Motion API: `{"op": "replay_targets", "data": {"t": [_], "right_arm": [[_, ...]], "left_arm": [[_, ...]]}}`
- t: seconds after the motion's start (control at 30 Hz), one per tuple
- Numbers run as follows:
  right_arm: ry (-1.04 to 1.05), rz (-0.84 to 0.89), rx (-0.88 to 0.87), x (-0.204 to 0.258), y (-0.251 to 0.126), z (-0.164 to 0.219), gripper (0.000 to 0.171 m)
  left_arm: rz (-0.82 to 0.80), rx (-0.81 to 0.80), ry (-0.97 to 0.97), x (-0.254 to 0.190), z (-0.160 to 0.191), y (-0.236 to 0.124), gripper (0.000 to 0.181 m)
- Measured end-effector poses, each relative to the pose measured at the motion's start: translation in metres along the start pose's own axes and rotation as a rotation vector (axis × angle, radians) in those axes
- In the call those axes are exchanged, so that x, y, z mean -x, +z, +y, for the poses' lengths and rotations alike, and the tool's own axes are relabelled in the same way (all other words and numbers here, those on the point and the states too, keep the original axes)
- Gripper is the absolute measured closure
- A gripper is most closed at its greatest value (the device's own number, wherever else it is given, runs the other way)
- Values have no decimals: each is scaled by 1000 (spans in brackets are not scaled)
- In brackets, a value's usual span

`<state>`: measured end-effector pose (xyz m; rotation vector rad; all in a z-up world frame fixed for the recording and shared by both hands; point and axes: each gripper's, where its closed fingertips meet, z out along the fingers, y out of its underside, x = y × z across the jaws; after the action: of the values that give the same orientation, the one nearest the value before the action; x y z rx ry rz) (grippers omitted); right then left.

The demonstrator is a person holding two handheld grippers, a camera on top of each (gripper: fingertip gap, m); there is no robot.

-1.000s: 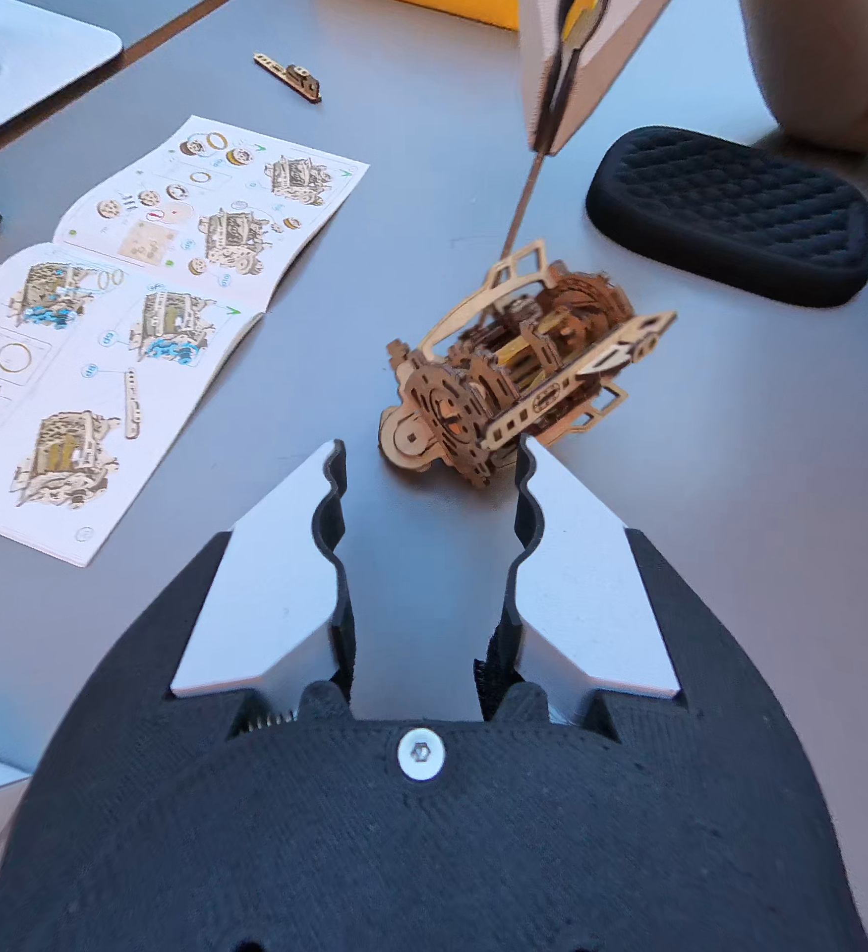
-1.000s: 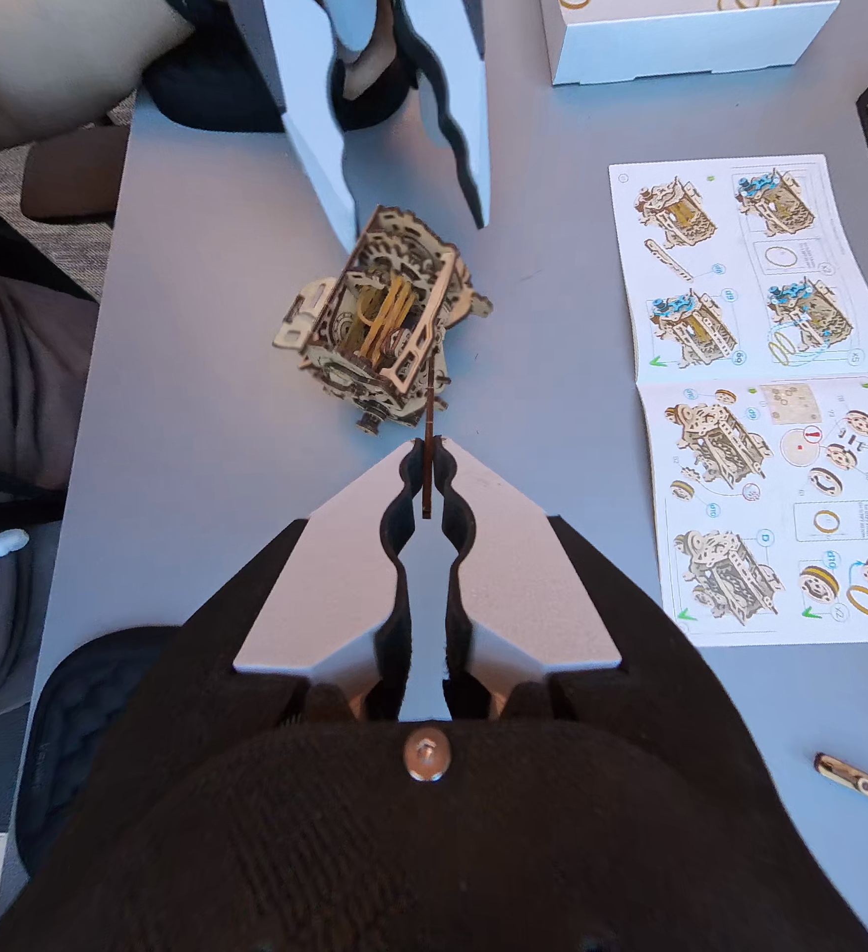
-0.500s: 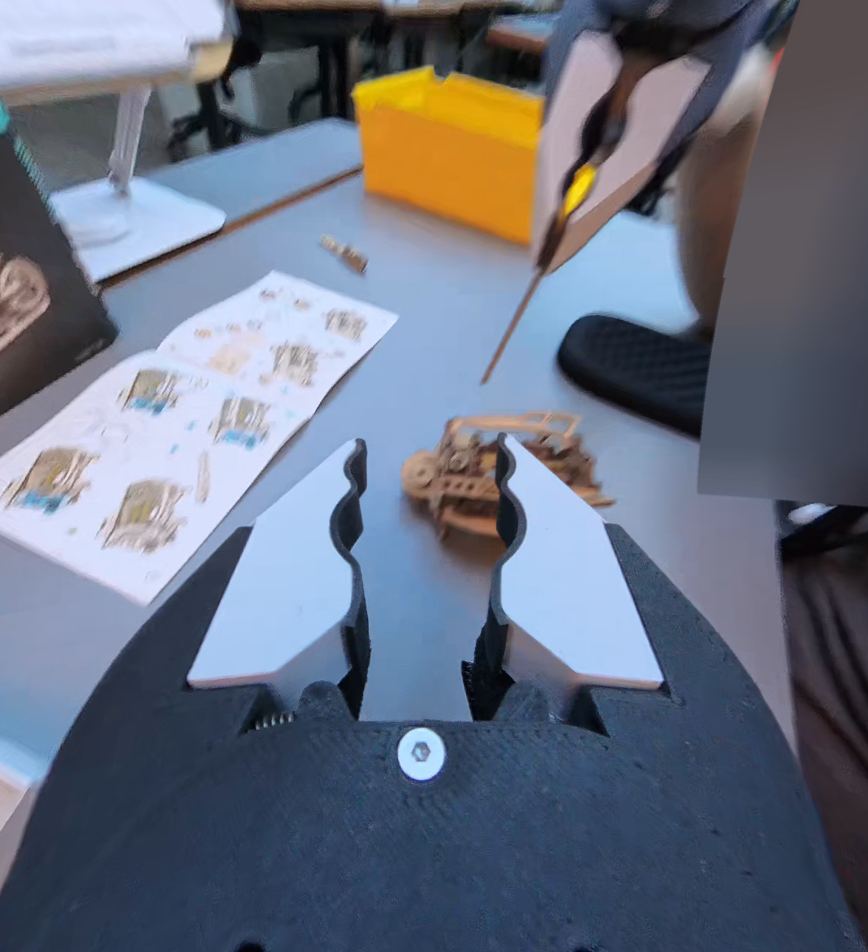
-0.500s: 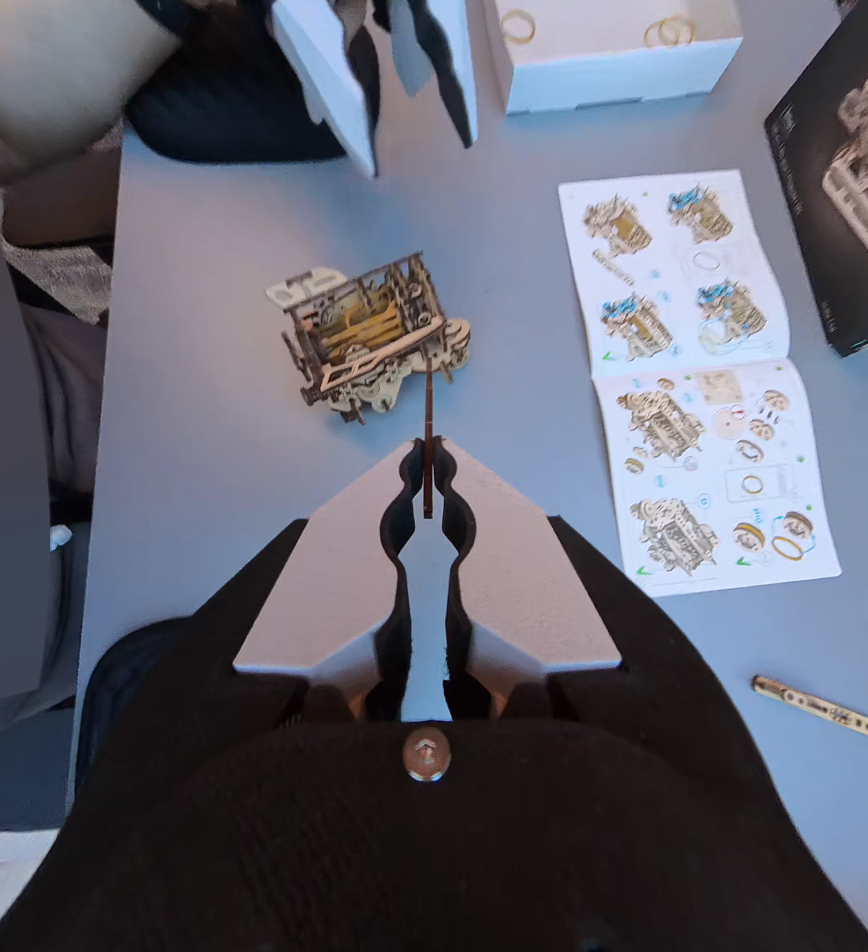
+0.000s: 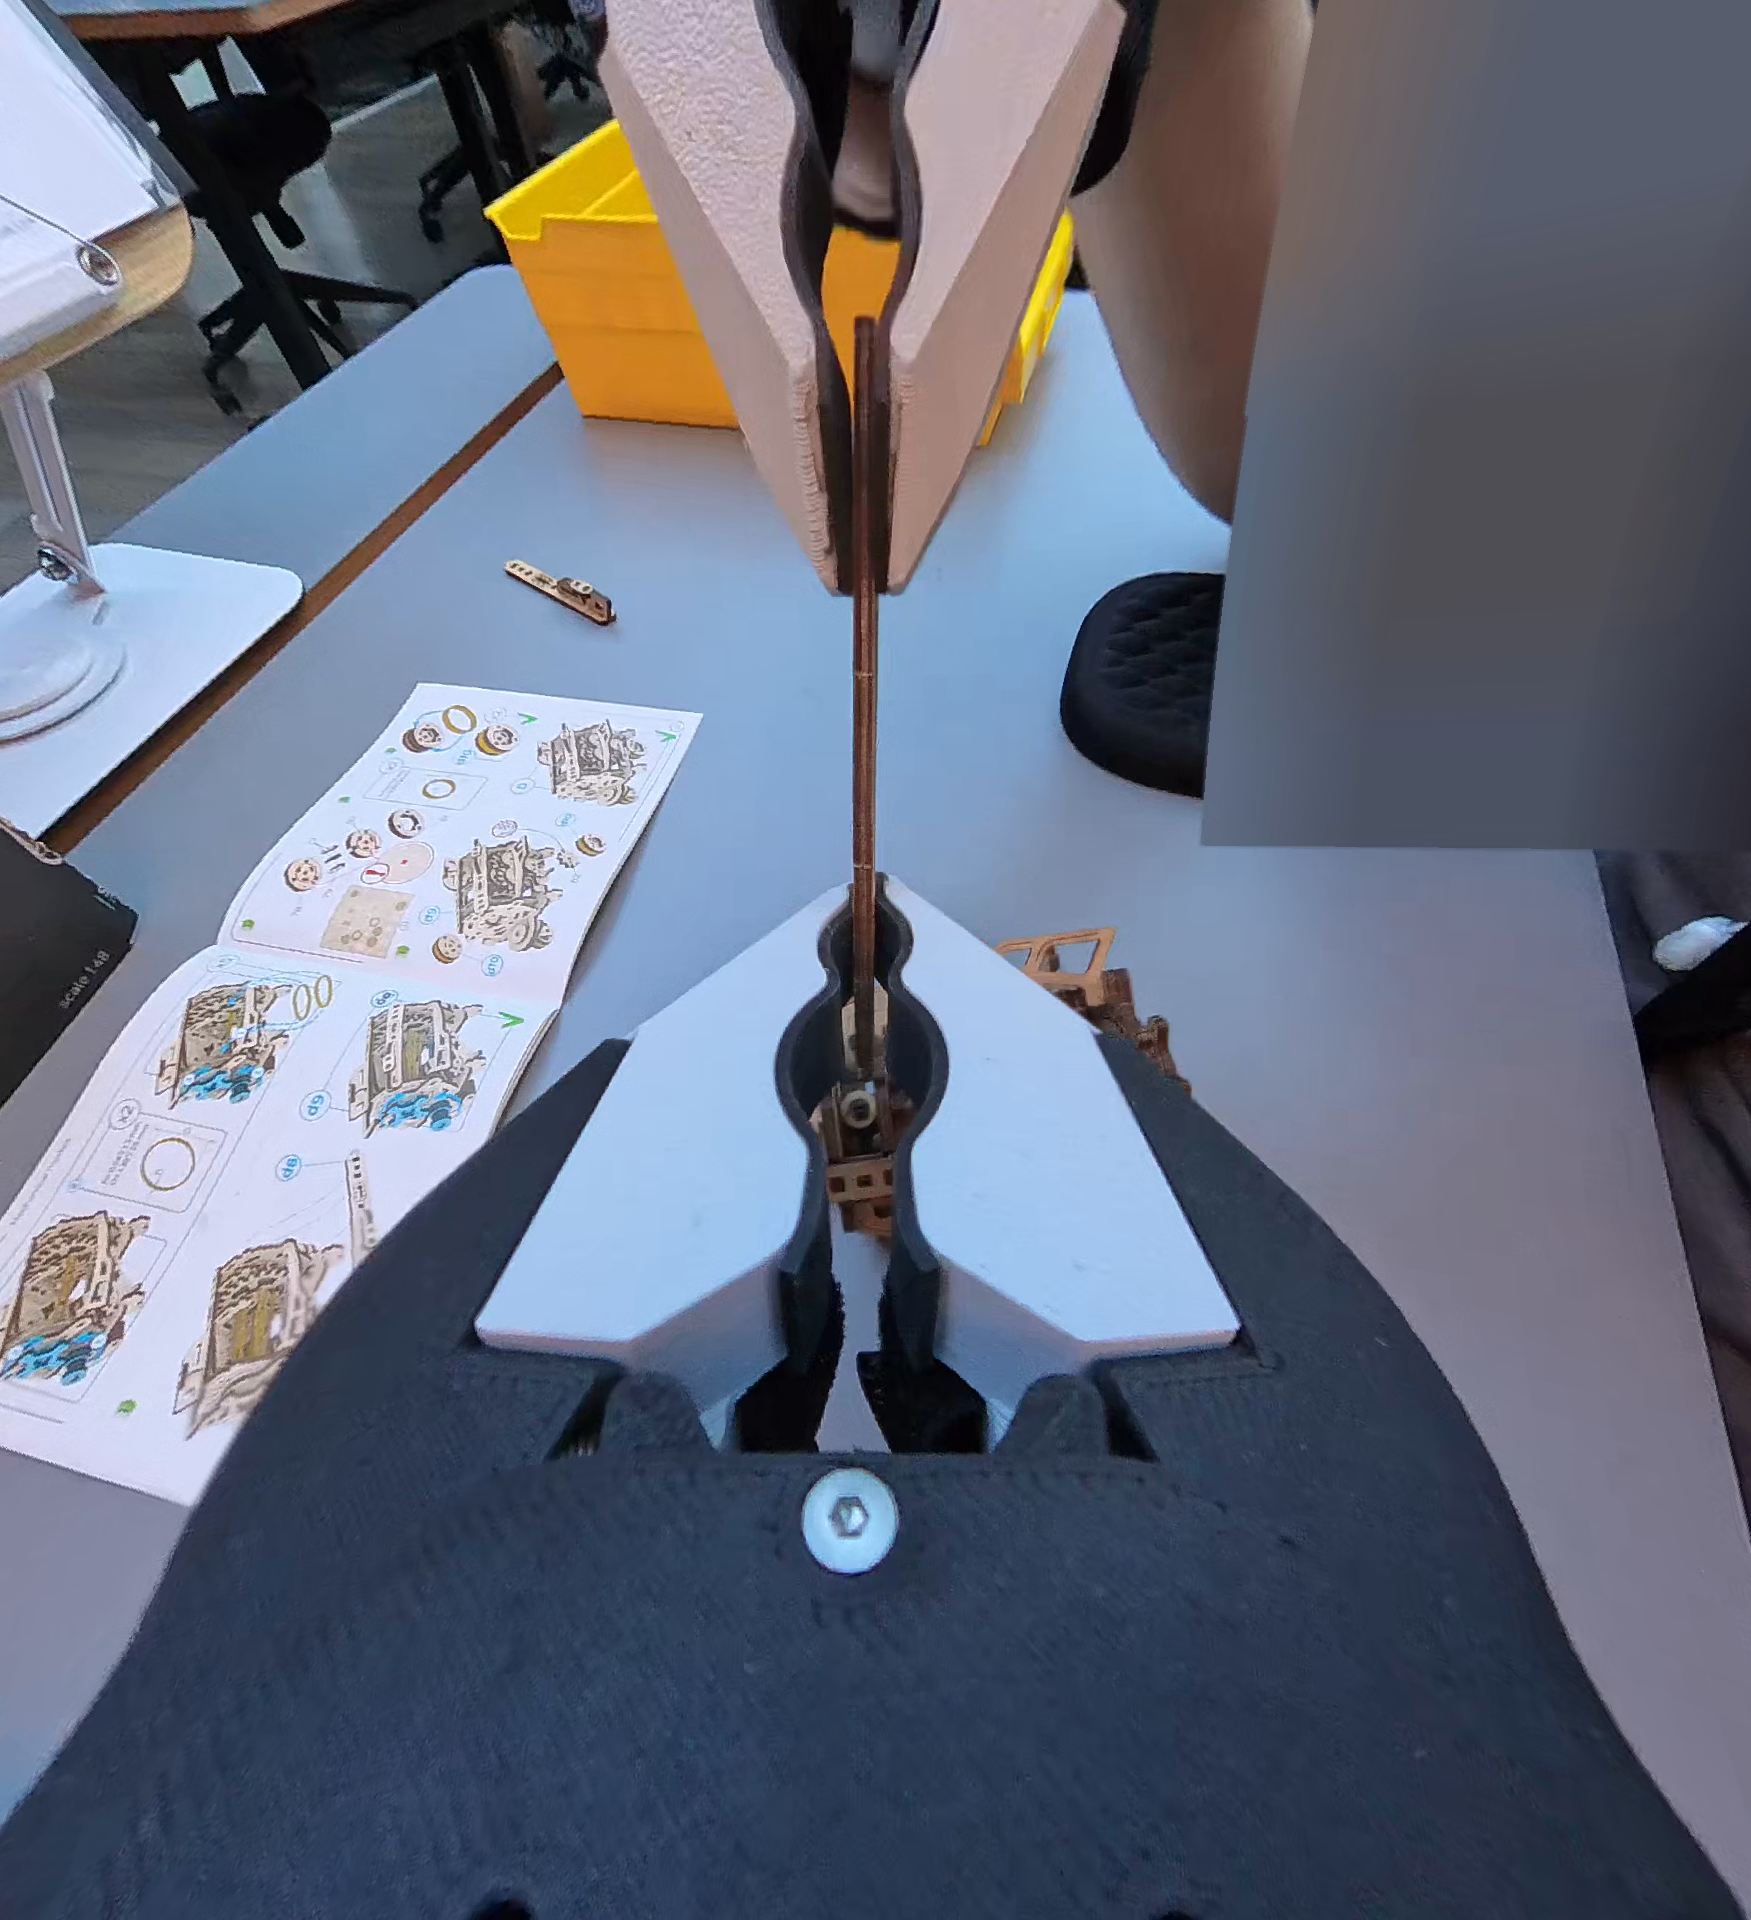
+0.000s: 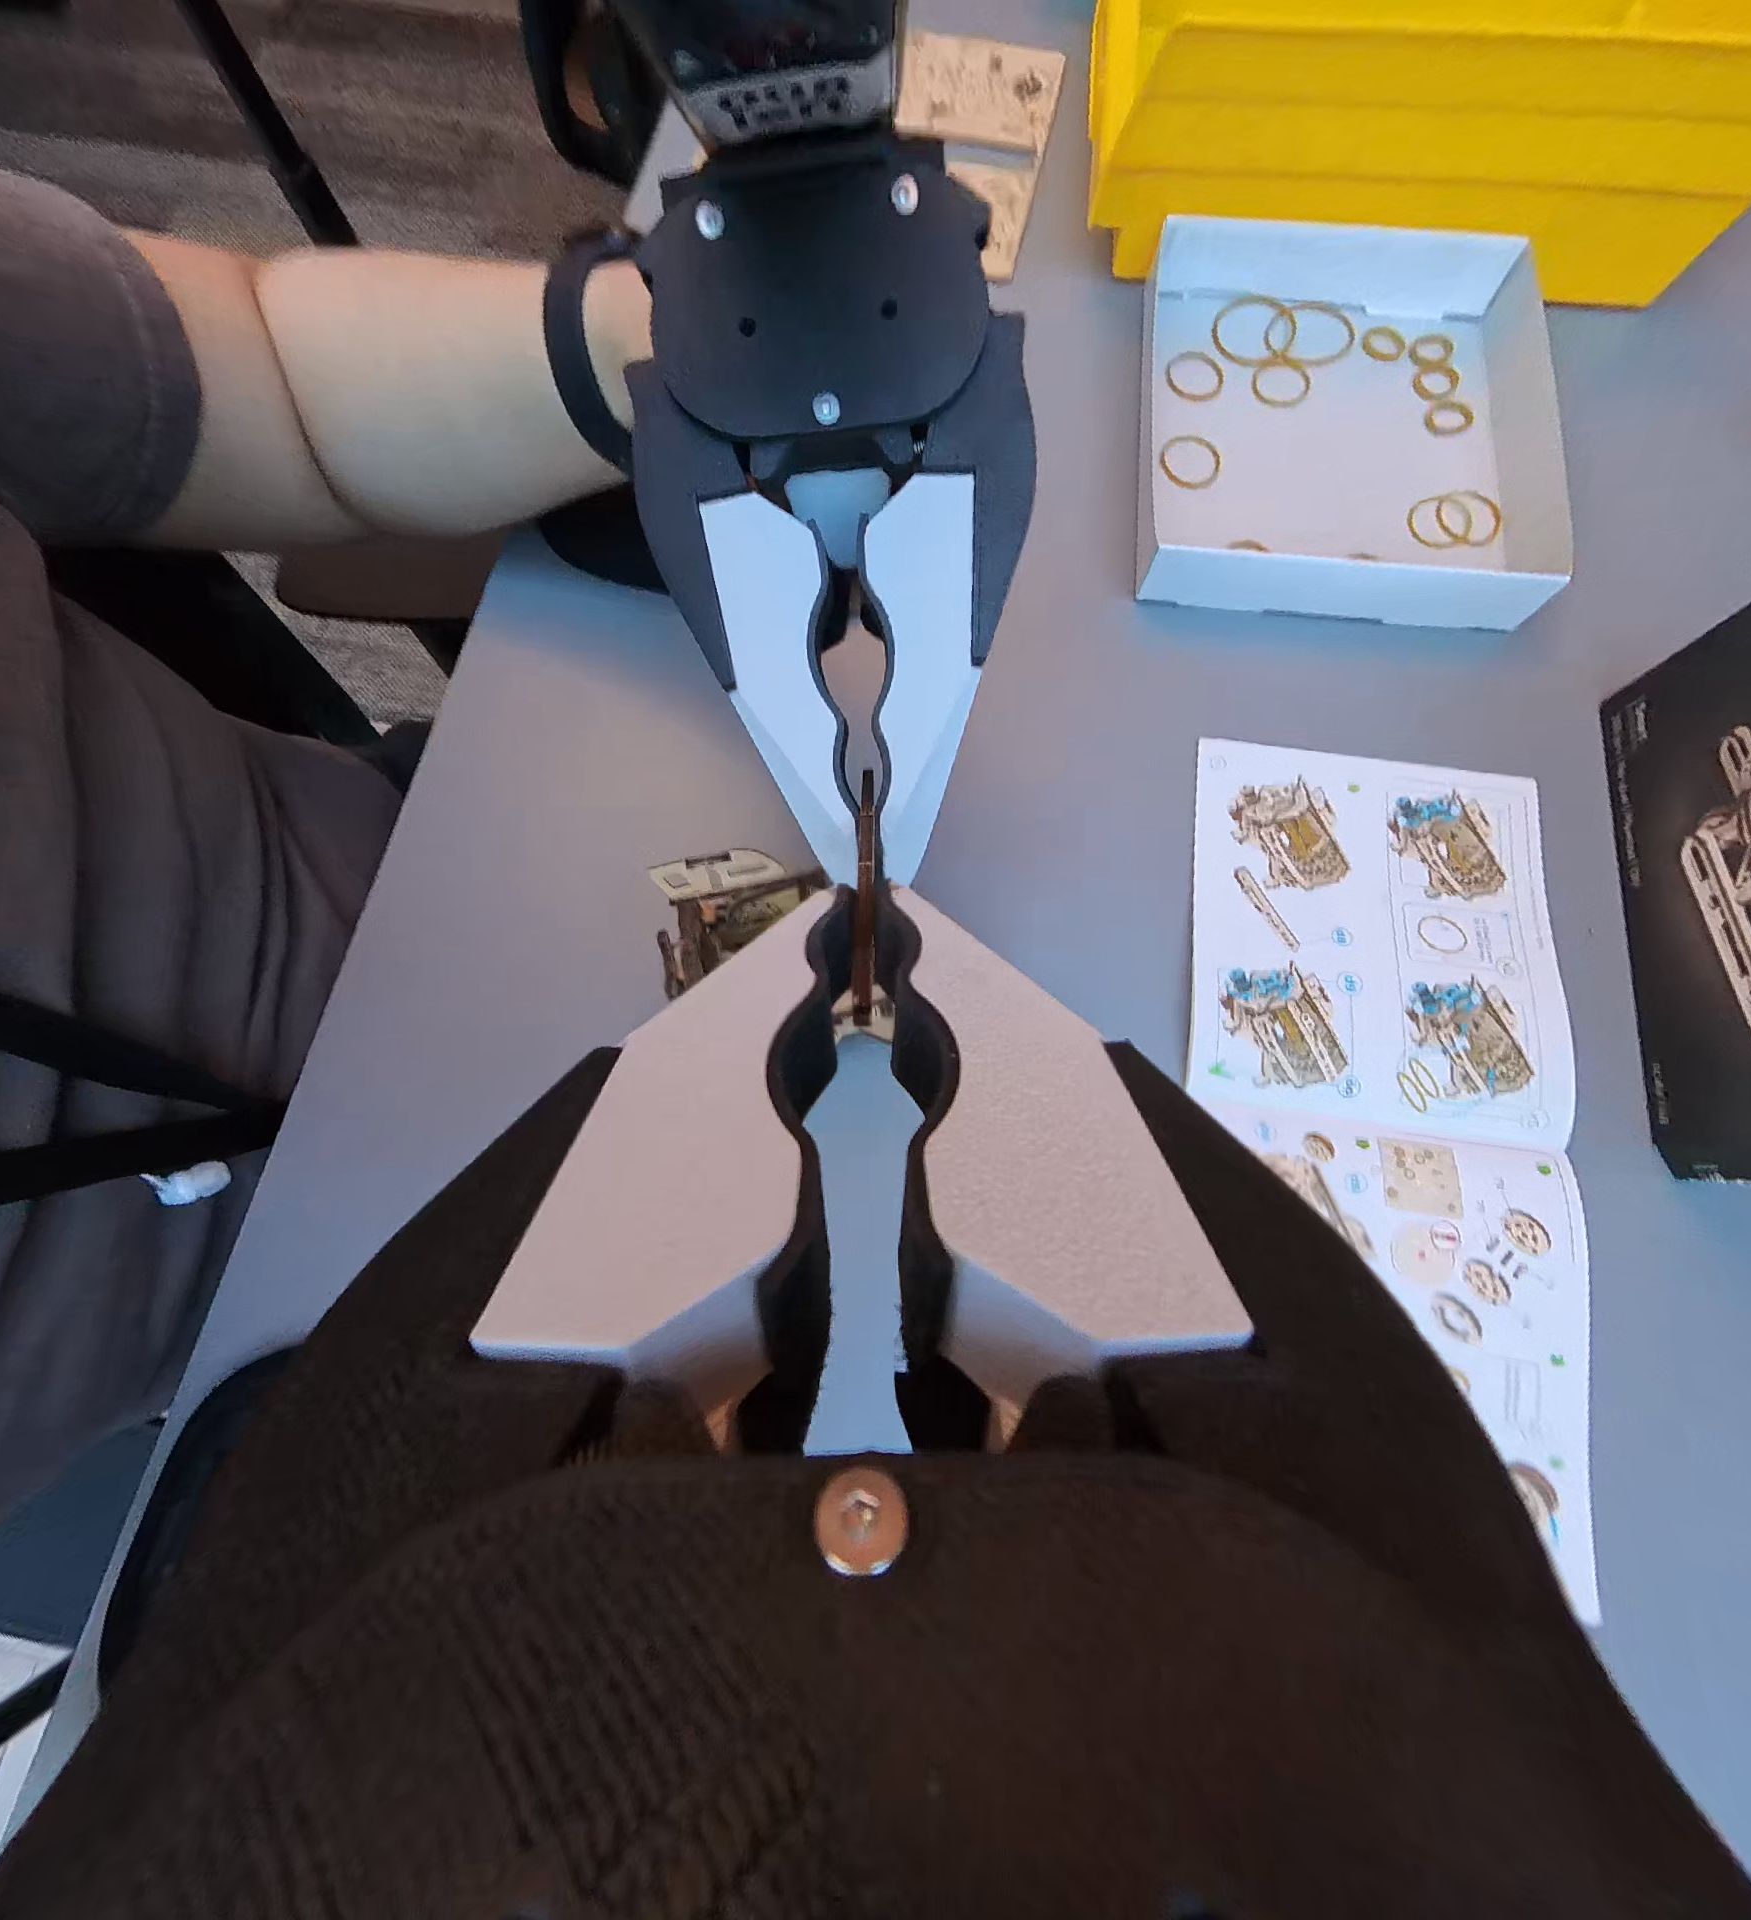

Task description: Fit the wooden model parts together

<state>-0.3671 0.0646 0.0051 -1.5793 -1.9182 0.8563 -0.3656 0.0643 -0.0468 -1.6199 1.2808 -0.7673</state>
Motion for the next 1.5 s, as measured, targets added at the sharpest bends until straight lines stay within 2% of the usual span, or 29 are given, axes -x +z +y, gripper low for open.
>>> {"op": "replay_targets", "data": {"t": [0.17,0.27,0.37,0.47,0.63,0.7,0.77,0.87,0.97,1.07,1.17,1.23,1.33,1.43,1.47,1.5], "right_arm": [[-27,-114,-267,4,-10,-29,170],[-39,-127,-458,0,-19,-46,154],[-24,-142,-573,-8,-25,-49,137],[28,-200,-741,-10,-32,-56,134],[153,-246,-782,-17,-18,-50,134],[228,-322,-786,-9,-8,-51,136],[319,-321,-745,-11,7,-48,142],[288,-301,-715,-7,4,-42,142],[231,-162,-694,-16,-9,-28,144],[157,-43,-545,-30,-1,3,144],[-23,18,-242,-56,34,36,146],[-216,-19,-19,-68,69,53,145],[-461,-87,190,-83,122,63,146],[-487,-205,371,-95,157,84,144],[-476,-266,364,-91,162,82,149],[-477,-260,359,-94,165,78,145]], "left_arm": [[13,-154,-97,-9,-19,-9,181],[-13,-235,-189,-9,-23,-15,181],[-61,-335,-286,-4,-26,-25,181],[-79,-428,-358,-2,-29,-37,181],[-129,-496,-393,2,-29,-49,181],[-144,-513,-387,2,-30,-53,181],[-152,-515,-389,2,-30,-53,181],[-168,-485,-389,5,-25,-51,181],[-257,-457,-349,13,-22,-62,181],[-347,-390,-342,24,-10,-75,181],[-402,-294,-383,33,7,-81,150],[-379,-279,-407,30,11,-81,149],[-361,-298,-406,28,11,-83,147],[-424,-234,-343,33,26,-89,143],[-459,-198,-315,36,32,-92,141],[-492,-159,-286,38,39,-95,139]]}}
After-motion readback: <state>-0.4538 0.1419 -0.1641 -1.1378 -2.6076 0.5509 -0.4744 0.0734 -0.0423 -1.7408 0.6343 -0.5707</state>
